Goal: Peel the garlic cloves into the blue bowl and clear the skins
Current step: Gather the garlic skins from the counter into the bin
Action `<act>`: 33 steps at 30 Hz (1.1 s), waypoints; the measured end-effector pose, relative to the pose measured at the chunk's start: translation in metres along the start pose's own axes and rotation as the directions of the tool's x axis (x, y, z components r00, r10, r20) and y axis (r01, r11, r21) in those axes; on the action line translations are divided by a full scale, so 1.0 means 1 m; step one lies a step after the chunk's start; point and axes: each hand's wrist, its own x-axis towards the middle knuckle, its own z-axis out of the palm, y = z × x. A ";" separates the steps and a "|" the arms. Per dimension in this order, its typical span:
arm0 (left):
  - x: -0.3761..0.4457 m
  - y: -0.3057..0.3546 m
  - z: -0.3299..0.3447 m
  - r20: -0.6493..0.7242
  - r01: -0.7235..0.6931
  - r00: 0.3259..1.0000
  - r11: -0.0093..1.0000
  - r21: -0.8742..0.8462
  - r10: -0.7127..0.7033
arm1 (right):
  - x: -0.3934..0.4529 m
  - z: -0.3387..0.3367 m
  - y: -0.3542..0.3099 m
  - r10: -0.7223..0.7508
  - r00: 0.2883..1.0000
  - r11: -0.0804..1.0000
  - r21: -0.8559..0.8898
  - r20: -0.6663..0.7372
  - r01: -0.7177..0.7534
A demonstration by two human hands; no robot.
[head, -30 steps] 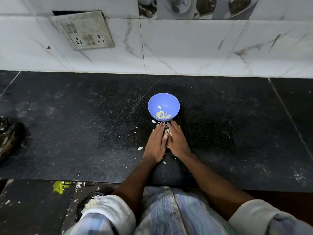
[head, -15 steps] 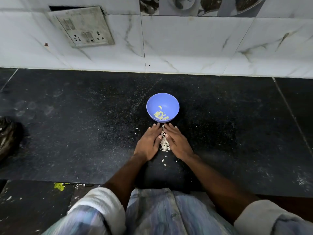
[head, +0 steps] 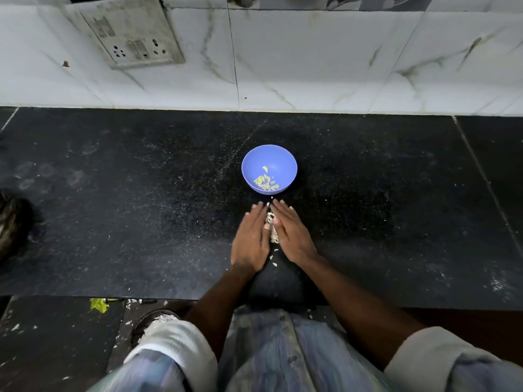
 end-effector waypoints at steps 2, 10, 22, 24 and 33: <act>-0.003 0.016 0.007 -0.044 0.040 0.998 0.979 -0.198 -0.050 | -0.007 -0.005 -0.001 0.041 0.993 0.997 0.066 -0.111 -0.034; 0.035 -0.020 -0.009 -0.040 0.230 0.972 0.973 -0.009 -0.230 | 0.000 -0.042 0.042 0.284 0.945 0.910 -0.264 -0.164 -0.319; 0.032 -0.014 -0.006 0.150 0.071 0.988 0.987 -0.146 -0.049 | 0.017 -0.020 0.001 0.077 0.996 0.997 0.011 0.053 -0.077; 0.037 -0.009 -0.006 0.171 0.053 0.985 0.986 -0.160 -0.025 | 0.022 -0.019 -0.004 0.095 0.992 0.994 0.056 0.079 -0.099; 0.020 -0.015 -0.016 0.029 0.045 0.999 0.948 -0.316 -0.037 | 0.005 -0.032 0.001 0.128 0.992 0.981 0.145 0.003 -0.128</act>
